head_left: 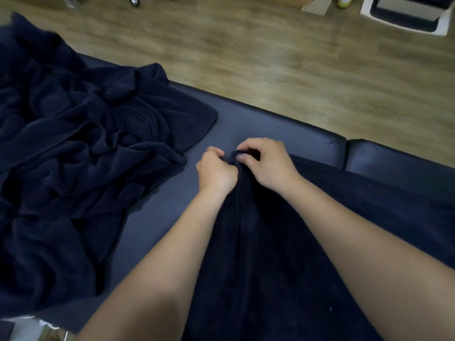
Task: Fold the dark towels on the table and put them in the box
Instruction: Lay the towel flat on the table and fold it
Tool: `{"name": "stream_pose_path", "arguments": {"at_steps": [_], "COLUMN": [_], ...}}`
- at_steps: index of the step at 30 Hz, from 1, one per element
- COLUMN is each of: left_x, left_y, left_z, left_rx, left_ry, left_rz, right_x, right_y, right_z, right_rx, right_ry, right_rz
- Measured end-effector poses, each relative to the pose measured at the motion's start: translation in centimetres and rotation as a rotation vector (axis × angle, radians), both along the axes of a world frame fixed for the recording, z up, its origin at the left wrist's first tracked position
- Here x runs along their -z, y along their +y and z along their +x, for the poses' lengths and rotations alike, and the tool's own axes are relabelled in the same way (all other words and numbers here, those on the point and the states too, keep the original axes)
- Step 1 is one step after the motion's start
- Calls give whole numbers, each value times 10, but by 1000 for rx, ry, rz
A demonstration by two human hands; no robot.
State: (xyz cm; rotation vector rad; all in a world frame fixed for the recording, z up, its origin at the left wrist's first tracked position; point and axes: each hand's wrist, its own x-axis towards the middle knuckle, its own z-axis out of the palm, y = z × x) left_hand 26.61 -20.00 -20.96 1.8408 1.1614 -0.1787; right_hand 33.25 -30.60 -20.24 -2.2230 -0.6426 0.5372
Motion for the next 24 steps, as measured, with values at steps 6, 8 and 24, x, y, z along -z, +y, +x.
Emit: {"name": "stream_pose_path", "arguments": {"at_steps": [6,8,24], "left_x": [-40,-53,-25], "left_y": [-2,-12,-59], "left_z": [-24,-32,-3], "left_rx": [-270,-238,2], "left_ry": [-357,-479,-459], "left_rz": [-757,-885,-522], "right_x": [-14,-27,-63], "right_y": [-8,-25,-184], "right_z": [-6,-9,1], "right_rx": [60,105,-323], "right_ry": [67,105,161], "right_rz": [54,142,-672]}}
